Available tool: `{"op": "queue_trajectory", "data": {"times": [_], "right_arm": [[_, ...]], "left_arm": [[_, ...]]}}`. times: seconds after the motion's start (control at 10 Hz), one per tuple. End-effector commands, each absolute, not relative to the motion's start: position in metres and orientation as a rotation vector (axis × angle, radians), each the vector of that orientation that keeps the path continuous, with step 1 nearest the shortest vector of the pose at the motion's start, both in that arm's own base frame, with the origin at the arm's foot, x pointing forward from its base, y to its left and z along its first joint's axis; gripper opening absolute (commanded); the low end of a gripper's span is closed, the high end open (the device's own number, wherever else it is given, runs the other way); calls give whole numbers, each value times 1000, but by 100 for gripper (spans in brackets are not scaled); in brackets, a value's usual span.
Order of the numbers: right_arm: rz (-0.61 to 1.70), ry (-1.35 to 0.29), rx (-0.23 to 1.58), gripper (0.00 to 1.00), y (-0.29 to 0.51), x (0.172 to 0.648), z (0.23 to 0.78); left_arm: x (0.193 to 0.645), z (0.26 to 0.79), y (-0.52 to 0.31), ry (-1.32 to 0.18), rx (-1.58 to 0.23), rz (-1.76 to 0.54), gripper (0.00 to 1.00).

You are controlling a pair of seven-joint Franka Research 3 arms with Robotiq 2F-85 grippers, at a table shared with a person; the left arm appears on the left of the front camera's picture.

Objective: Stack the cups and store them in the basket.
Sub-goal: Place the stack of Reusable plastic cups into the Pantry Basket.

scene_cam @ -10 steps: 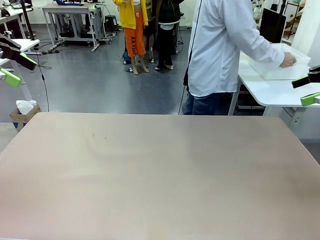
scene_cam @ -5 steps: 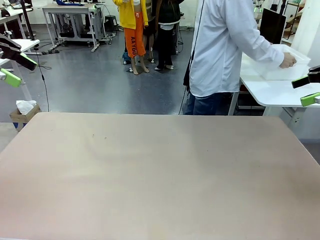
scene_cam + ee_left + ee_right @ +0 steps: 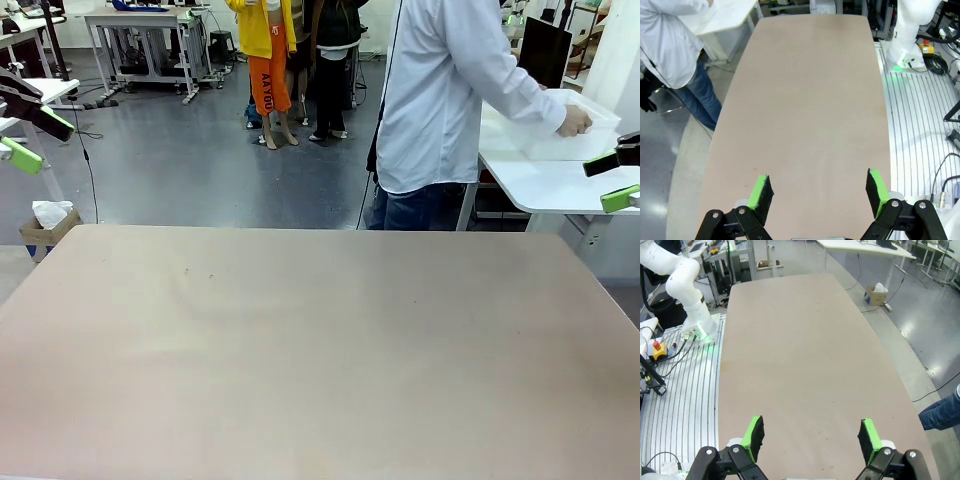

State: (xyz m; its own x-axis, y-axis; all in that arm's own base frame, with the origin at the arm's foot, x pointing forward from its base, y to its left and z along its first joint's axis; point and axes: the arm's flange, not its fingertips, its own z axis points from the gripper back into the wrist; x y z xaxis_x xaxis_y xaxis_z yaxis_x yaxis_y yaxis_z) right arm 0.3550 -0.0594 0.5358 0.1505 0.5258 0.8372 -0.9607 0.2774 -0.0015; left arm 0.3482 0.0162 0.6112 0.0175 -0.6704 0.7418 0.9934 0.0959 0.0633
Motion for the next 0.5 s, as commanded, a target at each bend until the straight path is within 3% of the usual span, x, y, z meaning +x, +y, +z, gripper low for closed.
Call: {"op": "queue_trajectory", "data": {"times": [0.0, 0.4], "right_arm": [[1186, -871, 640, 100, -60, 355, 536], [1186, -871, 640, 100, -60, 355, 536]], "left_arm": [[348, 614, 15, -713, -575, -1402, 97], [348, 614, 15, -713, -575, -1402, 97]]}}
